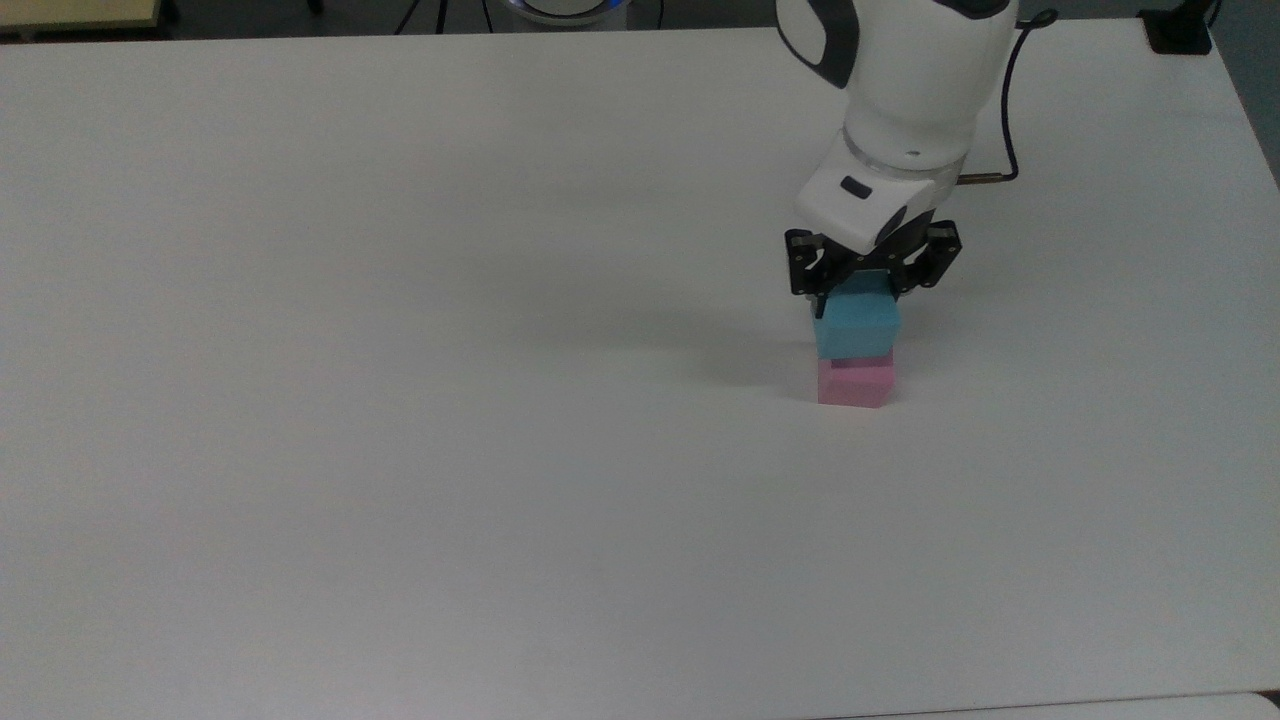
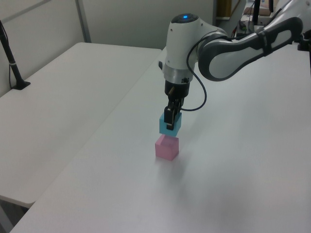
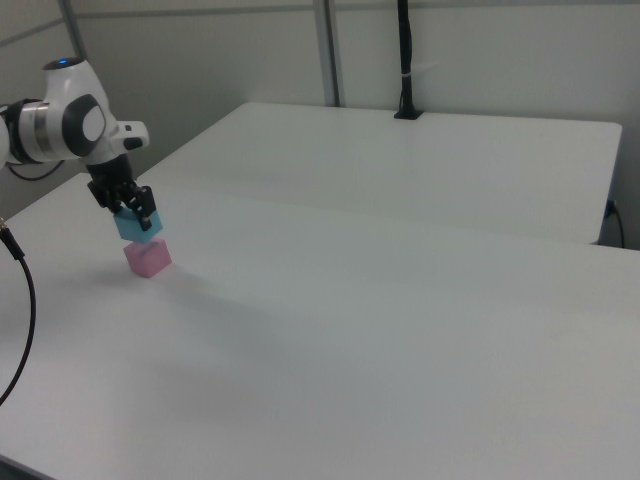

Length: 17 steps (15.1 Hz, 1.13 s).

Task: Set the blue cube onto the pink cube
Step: 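Carry the light-blue cube over the pink cube and lower it on top, then open the gripper and raise it away from the stacked cubes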

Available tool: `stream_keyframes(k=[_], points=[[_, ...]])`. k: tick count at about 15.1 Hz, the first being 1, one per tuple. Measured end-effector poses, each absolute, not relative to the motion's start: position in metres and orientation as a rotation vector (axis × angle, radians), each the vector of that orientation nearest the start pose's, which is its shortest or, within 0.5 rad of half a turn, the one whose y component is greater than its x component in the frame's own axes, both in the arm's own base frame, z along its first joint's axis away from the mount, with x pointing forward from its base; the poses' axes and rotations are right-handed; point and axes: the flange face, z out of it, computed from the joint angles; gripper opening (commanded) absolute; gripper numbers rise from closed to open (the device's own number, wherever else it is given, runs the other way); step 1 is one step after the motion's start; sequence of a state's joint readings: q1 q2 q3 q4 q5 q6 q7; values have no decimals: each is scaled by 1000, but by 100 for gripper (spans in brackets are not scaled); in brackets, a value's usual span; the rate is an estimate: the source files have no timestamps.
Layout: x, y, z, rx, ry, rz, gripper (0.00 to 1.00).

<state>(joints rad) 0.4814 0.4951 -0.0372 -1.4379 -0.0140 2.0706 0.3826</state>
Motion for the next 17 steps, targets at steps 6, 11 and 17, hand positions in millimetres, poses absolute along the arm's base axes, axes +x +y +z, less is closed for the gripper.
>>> stream_keyframes(k=[6, 11, 17], points=[[651, 326, 404, -3097, -116, -250, 95], [648, 335, 393, -3117, -152, -242, 100], [644, 324, 471, -3094, -135, -332, 100]])
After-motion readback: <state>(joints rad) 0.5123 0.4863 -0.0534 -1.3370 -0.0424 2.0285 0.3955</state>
